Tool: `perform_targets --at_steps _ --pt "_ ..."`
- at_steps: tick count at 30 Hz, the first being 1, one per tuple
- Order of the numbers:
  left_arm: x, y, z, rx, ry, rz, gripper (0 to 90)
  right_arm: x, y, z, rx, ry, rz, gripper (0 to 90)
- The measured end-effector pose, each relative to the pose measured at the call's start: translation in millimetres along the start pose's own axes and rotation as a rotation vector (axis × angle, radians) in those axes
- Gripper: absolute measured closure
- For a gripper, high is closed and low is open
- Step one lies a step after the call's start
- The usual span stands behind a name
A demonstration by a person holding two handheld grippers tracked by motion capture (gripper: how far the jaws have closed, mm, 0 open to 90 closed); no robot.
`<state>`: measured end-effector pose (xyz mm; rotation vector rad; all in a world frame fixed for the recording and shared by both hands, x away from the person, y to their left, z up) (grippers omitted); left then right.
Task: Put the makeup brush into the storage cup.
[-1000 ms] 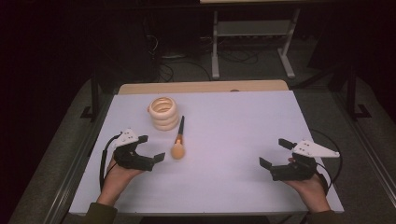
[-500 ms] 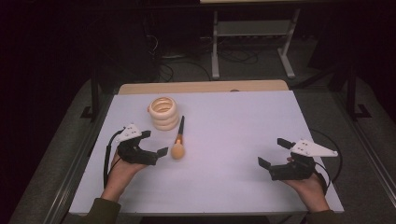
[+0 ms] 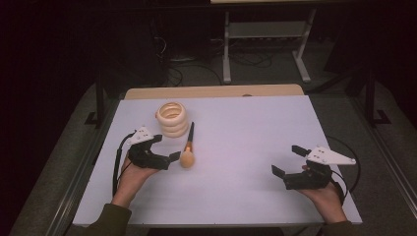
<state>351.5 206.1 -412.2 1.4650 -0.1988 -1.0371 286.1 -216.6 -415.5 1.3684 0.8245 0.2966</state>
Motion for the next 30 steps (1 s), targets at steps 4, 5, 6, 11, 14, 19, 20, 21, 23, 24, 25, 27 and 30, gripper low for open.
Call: perform_targets --at_steps 4,5,6,11,14,19,20,21,23,24,25,27,30 --pt "5.4 2.4 1.2 -0.003 0.000 -0.009 0.0 0.1 0.0 0.4 -0.002 -0.002 0.000 0.0" --pt "8.3 3.1 1.7 0.001 -0.001 -0.014 0.0 0.1 0.0 0.5 -0.001 -0.002 0.001 0.0" --pt "8.3 3.1 1.7 0.001 -0.001 -0.014 0.0 0.0 0.1 0.6 -0.002 -0.003 0.001 0.0" --pt "15.7 5.0 3.6 0.009 -0.003 -0.024 0.0 -0.2 0.3 1.3 0.000 -0.009 0.005 0.0" --pt "18.0 6.0 4.9 0.006 -0.004 -0.027 0.1 -0.3 0.6 1.2 0.004 -0.007 0.008 0.0" --pt "24.0 8.5 7.3 0.023 -0.006 -0.028 5.8 -0.1 0.8 0.8 0.003 -0.007 0.007 0.0" --pt "26.9 9.1 8.4 0.021 -0.011 -0.031 6.0 0.0 0.7 0.9 0.003 -0.007 0.008 0.0" --pt "27.7 9.4 8.6 0.023 -0.010 -0.040 6.3 0.0 0.7 1.1 0.002 -0.007 0.008 0.0" --pt "29.5 9.5 9.6 0.014 -0.014 -0.034 7.0 0.0 0.8 1.1 0.003 -0.007 0.008 0.0" --pt "31.6 10.2 9.8 0.023 -0.014 -0.041 8.6 0.0 0.8 1.1 0.003 -0.007 0.008 0.0" --pt "31.6 10.2 9.8 0.023 -0.014 -0.041 9.5 0.0 0.8 1.1 0.003 -0.007 0.008 0.0" --pt "35.3 10.5 10.9 0.024 -0.008 -0.045 13.4 -0.2 0.8 1.1 0.004 -0.008 0.008 0.0" --pt "38.3 10.1 11.0 0.023 0.004 -0.055 14.3 -0.2 1.0 1.6 0.003 -0.012 0.011 0.0"
Point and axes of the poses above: each handheld gripper's, and its own axes: x roughly forward along the jaws, y roughly out of its top, z roughly to its right, the point moved 4 cm from there along x, roughly forward along the jaws, and after that the axes turned 4 degrees about -x, right-handed, at the moved point
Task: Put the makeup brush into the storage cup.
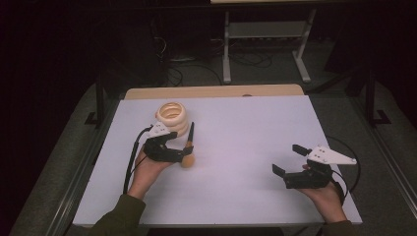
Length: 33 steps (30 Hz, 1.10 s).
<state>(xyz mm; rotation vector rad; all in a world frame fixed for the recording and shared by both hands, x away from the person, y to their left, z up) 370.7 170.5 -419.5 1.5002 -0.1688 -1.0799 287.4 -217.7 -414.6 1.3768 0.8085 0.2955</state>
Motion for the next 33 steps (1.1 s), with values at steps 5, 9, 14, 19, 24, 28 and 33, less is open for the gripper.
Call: perform_targets --at_steps 5,9,14,19,24,28,33 --pt "9.2 0.2 0.4 -0.004 0.021 -0.031 18.7 0.0 -0.1 0.7 0.001 -0.003 -0.002 0.0" --pt "13.0 0.6 -0.2 0.000 0.034 -0.055 22.1 -0.1 -0.2 0.9 0.003 -0.003 -0.002 0.0" --pt "20.9 -0.2 -4.9 -0.018 0.060 -0.101 27.3 -0.3 -0.6 1.4 0.002 -0.005 -0.005 0.0" --pt "26.9 -1.7 -9.7 -0.017 0.068 -0.135 32.1 0.0 -0.9 1.6 0.006 -0.004 -0.008 0.0" --pt "31.1 -3.7 -13.1 -0.022 0.082 -0.169 34.6 0.3 -1.0 1.3 0.005 -0.004 -0.009 0.0" --pt "35.4 -4.8 -13.5 -0.041 0.091 -0.179 37.4 0.6 -1.0 0.9 0.004 -0.003 -0.011 0.0" --pt "40.4 -6.4 -16.2 -0.052 0.103 -0.197 39.8 0.4 -1.0 1.2 0.007 -0.003 -0.010 0.0"
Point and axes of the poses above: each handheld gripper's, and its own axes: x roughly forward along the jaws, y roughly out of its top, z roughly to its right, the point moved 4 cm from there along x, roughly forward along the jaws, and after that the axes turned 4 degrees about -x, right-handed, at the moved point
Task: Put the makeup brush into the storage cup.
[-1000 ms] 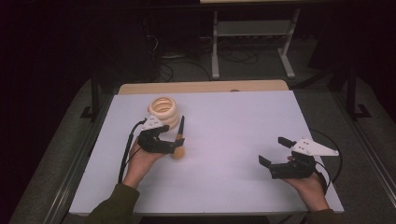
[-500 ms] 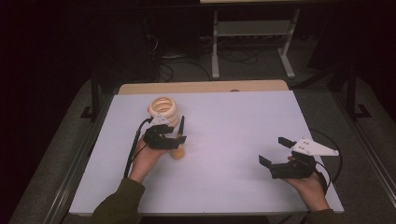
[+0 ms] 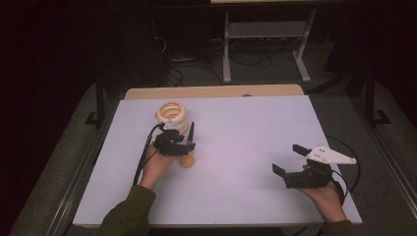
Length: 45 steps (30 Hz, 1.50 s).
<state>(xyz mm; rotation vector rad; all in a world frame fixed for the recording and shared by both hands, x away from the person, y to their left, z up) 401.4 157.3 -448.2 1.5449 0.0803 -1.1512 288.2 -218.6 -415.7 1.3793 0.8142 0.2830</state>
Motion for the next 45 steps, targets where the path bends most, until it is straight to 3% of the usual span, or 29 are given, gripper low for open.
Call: perform_targets --at_steps 12,23,35,45 --pt "11.1 -3.4 -4.3 -0.039 0.005 -0.044 47.4 -1.0 0.3 1.0 0.001 -0.002 0.004 0.0" --pt "15.4 -5.7 -5.4 -0.048 0.000 -0.072 52.7 -1.0 0.0 0.5 0.001 -0.001 0.002 0.0" --pt "21.2 -10.3 -2.9 -0.036 -0.006 -0.120 56.3 -0.8 -0.4 1.0 0.000 -0.001 0.003 0.0" --pt "18.5 -10.8 -4.0 0.005 -0.007 -0.152 59.5 -0.4 -0.4 0.6 -0.002 0.000 0.001 0.0"
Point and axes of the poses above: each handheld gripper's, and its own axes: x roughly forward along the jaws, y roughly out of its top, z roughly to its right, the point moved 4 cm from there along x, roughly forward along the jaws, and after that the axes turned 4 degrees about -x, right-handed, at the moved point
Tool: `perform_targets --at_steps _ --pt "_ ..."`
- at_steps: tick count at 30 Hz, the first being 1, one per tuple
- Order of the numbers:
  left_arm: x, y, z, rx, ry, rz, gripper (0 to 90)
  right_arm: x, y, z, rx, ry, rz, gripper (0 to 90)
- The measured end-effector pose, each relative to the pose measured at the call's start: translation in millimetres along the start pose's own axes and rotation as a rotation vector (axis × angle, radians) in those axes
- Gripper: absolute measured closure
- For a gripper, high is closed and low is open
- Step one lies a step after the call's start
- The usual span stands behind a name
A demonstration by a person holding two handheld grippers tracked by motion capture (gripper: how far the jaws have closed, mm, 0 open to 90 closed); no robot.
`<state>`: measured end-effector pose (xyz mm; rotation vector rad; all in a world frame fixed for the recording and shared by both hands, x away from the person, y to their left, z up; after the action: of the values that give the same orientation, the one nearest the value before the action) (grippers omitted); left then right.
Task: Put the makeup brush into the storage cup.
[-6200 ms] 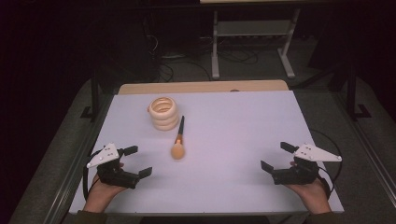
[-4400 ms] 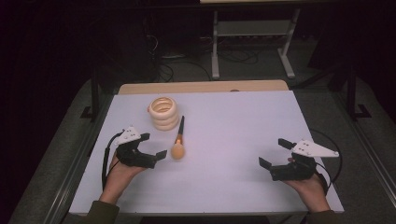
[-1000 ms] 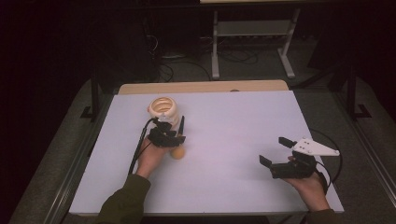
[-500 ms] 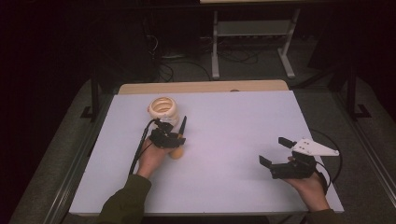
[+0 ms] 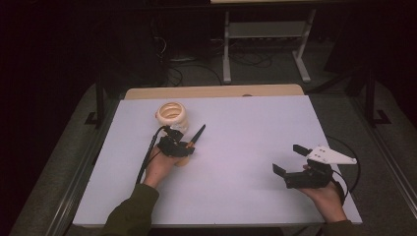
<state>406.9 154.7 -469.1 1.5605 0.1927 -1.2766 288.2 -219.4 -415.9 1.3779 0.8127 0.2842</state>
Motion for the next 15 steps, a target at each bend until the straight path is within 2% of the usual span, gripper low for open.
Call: perform_targets --at_steps 4,8,10,13,15 --pt "-0.3 -0.1 0.4 0.004 -0.008 -0.003 60.1 -0.3 -0.1 0.0 0.001 0.000 0.000 0.0" --pt "-1.5 0.4 1.0 0.034 -0.004 -0.034 60.4 -0.8 -0.3 -0.4 0.004 0.000 -0.002 0.0" --pt "-0.7 0.5 2.3 0.034 -0.002 -0.029 60.4 -0.9 -0.2 -0.6 0.002 0.001 -0.002 0.0" --pt "-1.2 0.7 2.8 0.068 0.010 -0.053 60.6 -0.5 -0.2 -0.5 -0.002 0.001 -0.002 0.0" --pt "-0.2 1.3 4.5 0.074 0.016 -0.052 61.0 -0.6 -0.4 -0.5 0.001 0.001 -0.003 0.0"
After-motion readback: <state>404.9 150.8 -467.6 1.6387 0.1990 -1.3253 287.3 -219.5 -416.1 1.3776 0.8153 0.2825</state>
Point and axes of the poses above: each handheld gripper's, and its own axes: x roughly forward along the jaws, y roughly out of its top, z roughly to its right, the point moved 4 cm from there along x, roughly forward along the jaws, and after that the axes turned 4 degrees about -x, right-handed, at the moved point
